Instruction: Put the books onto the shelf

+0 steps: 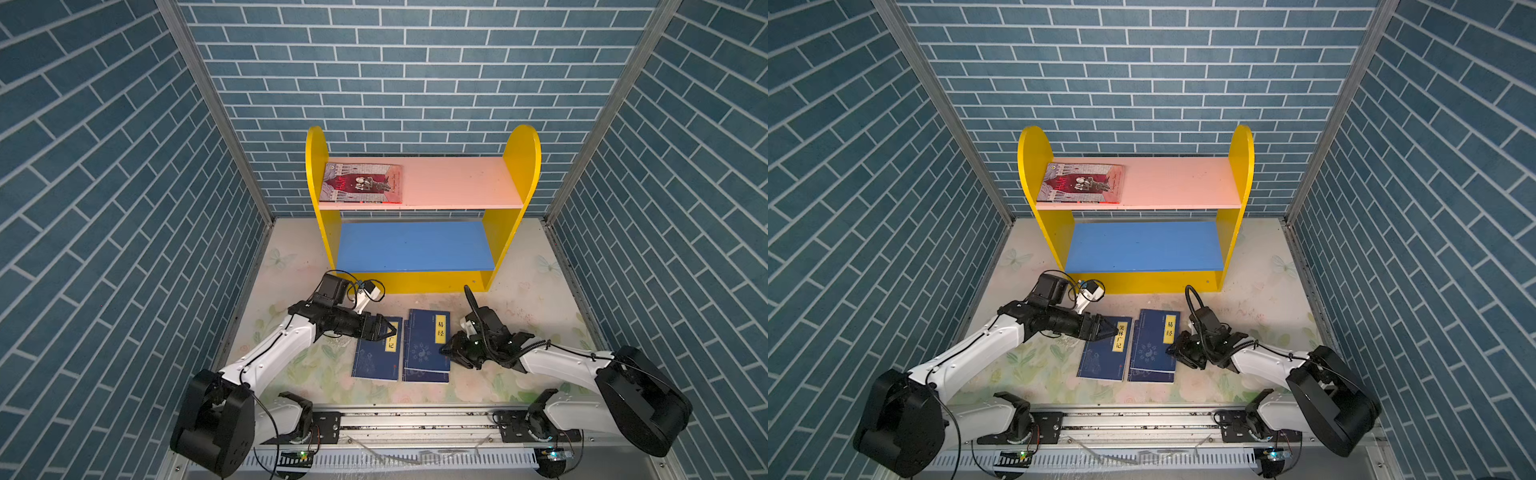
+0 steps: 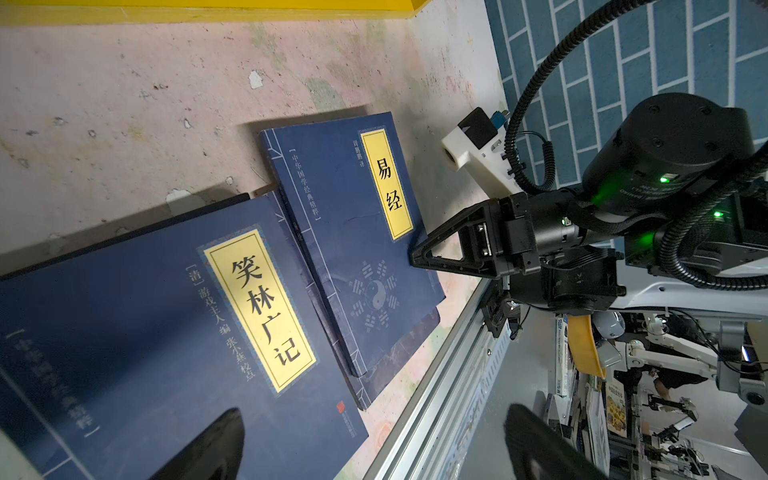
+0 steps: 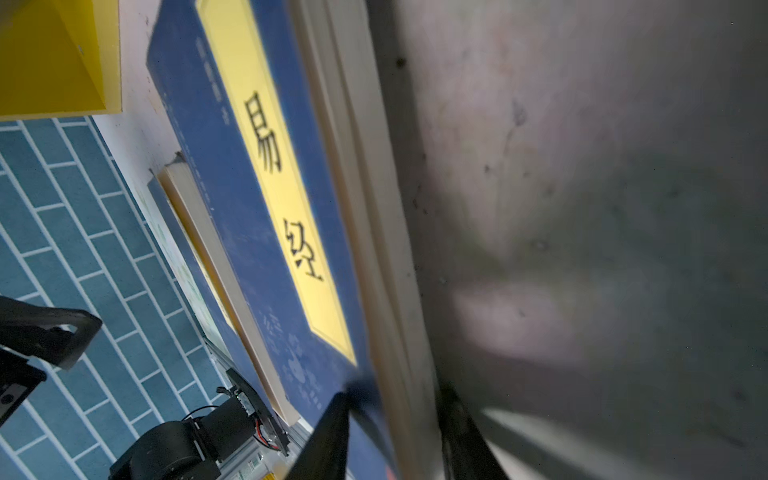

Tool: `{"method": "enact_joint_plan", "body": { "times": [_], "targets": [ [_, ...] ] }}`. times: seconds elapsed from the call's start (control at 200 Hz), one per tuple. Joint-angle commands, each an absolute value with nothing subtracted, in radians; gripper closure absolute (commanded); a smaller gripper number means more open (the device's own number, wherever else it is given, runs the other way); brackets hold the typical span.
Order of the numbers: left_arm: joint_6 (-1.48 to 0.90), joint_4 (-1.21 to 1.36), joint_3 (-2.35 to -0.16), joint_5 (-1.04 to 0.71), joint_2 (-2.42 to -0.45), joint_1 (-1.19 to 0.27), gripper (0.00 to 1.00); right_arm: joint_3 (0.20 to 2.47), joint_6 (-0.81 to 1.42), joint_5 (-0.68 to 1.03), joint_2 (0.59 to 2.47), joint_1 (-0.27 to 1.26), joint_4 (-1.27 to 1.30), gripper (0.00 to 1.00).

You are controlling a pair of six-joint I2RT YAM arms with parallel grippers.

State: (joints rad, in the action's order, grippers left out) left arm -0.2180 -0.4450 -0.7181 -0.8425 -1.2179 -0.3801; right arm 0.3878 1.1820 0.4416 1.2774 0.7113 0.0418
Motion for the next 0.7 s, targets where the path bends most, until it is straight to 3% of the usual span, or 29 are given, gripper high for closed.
{"method": "enact_joint_plan", "body": {
  "times": [0.0, 0.34, 0.425, 0.5, 0.645, 0.695],
  "targets": [
    [-0.196, -0.462, -0.738, -0.851, -1.223, -0.387, 0.0, 0.364, 1.191, 0.456, 1.247, 0.709, 0.044, 0.73],
    [-0.167, -0.498, -0.768, -0.847, -1.23, -0.388, 0.0, 0.358, 1.171, 0.447, 1.149, 0.706, -0.003, 0.95],
    [-0.166, -0.503, -0.776, -0.851, -1.237, -0.387, 0.0, 0.37, 1.151, 0.434, 1.132, 0.704, -0.065, 0.91],
    [-0.166, -0.504, -0.778, -0.856, -1.239, -0.386, 0.0, 0.373, 1.135, 0.417, 1.116, 0.701, -0.111, 0.98],
    [-0.168, -0.502, -0.779, -0.854, -1.244, -0.388, 0.0, 0.388, 1.113, 0.356, 1.093, 0.688, -0.232, 0.98],
    [-0.167, -0.501, -0.777, -0.856, -1.243, -0.388, 0.0, 0.386, 1.112, 0.349, 1.083, 0.684, -0.239, 0.93]
  ]
}}
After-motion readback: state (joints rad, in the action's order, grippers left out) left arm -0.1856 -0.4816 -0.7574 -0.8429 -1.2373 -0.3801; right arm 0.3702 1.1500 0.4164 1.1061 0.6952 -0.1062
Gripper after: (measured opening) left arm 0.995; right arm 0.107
